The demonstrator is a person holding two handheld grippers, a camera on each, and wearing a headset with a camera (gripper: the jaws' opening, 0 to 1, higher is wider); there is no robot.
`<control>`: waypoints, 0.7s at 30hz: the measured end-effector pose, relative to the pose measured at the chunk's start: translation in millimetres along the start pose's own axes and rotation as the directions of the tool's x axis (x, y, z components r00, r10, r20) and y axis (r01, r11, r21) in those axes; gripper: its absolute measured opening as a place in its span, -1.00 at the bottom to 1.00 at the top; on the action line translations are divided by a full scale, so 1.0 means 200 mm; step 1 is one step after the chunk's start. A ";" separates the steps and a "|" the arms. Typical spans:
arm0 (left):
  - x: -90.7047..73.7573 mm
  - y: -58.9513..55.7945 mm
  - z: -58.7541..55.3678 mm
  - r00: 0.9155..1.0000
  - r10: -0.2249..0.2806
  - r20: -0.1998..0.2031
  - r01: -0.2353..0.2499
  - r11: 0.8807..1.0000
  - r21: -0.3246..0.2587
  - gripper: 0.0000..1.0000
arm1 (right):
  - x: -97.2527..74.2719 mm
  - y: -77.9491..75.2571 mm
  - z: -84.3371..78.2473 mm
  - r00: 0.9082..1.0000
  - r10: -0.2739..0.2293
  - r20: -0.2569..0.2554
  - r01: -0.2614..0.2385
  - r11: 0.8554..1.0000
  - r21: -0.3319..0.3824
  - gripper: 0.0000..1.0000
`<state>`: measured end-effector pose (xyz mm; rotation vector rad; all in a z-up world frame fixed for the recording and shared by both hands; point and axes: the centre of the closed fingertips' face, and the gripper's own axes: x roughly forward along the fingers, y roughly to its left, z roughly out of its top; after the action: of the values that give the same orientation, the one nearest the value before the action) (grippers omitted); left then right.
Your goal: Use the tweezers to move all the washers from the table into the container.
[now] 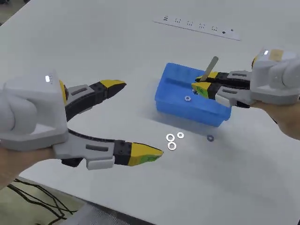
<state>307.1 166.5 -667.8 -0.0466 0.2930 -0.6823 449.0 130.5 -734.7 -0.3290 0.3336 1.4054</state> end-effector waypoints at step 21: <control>-0.03 0.03 -0.01 0.999 0.052 -0.003 -0.052 0.998 -0.045 0.99 | 0.02 0.04 -0.10 0.998 0.049 -0.047 -0.049 0.999 -0.012 -0.80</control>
<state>306.6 175.3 -669.0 -0.0811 0.3099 -0.6244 441.7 126.1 -755.0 -0.3672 0.3727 1.4502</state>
